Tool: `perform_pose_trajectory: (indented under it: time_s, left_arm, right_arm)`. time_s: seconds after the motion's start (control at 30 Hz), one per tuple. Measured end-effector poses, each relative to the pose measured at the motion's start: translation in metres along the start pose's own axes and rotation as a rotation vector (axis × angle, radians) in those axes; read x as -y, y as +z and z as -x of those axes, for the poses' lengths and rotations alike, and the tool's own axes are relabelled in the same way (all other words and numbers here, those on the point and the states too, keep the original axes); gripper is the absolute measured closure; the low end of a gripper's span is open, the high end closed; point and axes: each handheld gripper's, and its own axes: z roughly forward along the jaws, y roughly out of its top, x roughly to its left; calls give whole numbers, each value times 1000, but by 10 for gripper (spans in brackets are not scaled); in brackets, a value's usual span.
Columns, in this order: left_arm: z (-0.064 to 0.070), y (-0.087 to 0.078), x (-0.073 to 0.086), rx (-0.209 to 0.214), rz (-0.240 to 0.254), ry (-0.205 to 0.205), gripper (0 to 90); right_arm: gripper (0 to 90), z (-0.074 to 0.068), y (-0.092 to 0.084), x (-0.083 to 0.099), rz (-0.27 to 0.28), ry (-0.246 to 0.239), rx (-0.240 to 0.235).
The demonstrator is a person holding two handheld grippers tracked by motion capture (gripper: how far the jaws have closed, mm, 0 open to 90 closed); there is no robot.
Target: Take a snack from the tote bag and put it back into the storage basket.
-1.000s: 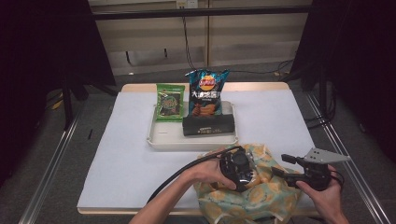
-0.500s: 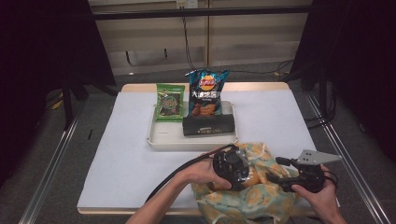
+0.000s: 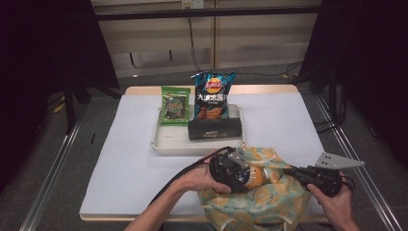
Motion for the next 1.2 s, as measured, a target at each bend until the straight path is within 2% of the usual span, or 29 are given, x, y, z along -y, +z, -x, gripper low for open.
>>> perform_pose_trajectory:
  time_s: [0.07, 0.17, 0.2, 0.23, 0.27, 0.33, 0.37, 0.4, 0.5, 0.57, 0.6, 0.67, 0.77, 0.8, 0.87, 1.03, 1.13, 1.2]
  left_arm:
    - [0, -5, 2, -4, 6, 3, 413]
    - [-1, -14, 9, -5, 79, -15, 413]
    - [-2, -16, 11, 3, 89, -26, 413]
    - [-2, -17, 13, -13, 110, -26, 413]
    - [-2, -19, 14, -28, 103, -24, 413]
    - [-3, -21, 18, -44, 155, -24, 414]
    - [-3, -23, 19, -38, 163, -33, 414]
    - [-2, -24, 20, -50, 182, -44, 414]
    - [-3, -30, 23, -75, 227, -46, 414]
    - [-4, -33, 25, -75, 245, -52, 413]
    - [-4, -34, 26, -101, 265, -55, 413]
    - [-6, -35, 28, -96, 290, -63, 411]
    - [-5, -34, 32, -94, 317, -60, 407]
    - [-4, -33, 35, -95, 329, -76, 408]
    - [-4, -32, 40, -106, 301, -60, 406]
    - [0, -34, 49, -124, 316, -74, 404]
    - [2, -37, 55, -133, 337, -69, 404]
    - [4, -37, 59, -136, 365, -86, 403]
  right_arm:
    - [897, 1, 1, 0, -2, 9, 8]
    - [897, 3, 0, 1, -6, 11, 14]
    - [897, 3, 0, 1, -5, 13, 18]
    - [896, 4, 1, 2, -9, 13, 19]
    - [897, 4, 1, 2, -11, 12, 20]
    - [896, 3, 2, 1, -10, 11, 17]
    - [896, 3, 2, 1, -9, 11, 19]
    - [895, 2, 2, 1, -10, 12, 20]
    - [893, 3, 2, 2, -10, 14, 18]
    - [891, 3, 3, 2, -11, 13, 19]
    - [890, 3, 3, 2, -12, 14, 16]
    - [886, 3, 3, 2, -12, 12, 19]
    - [874, 3, 4, 2, -10, 13, 16]
    - [869, 2, 3, 2, -10, 13, 13]
    - [856, 2, 3, 3, -9, 12, 9]
    - [818, -1, 5, 3, -8, 3, -11]
    - [797, -2, 5, 3, -7, 4, -18]
    - [783, -3, 6, 3, -5, 1, -23]
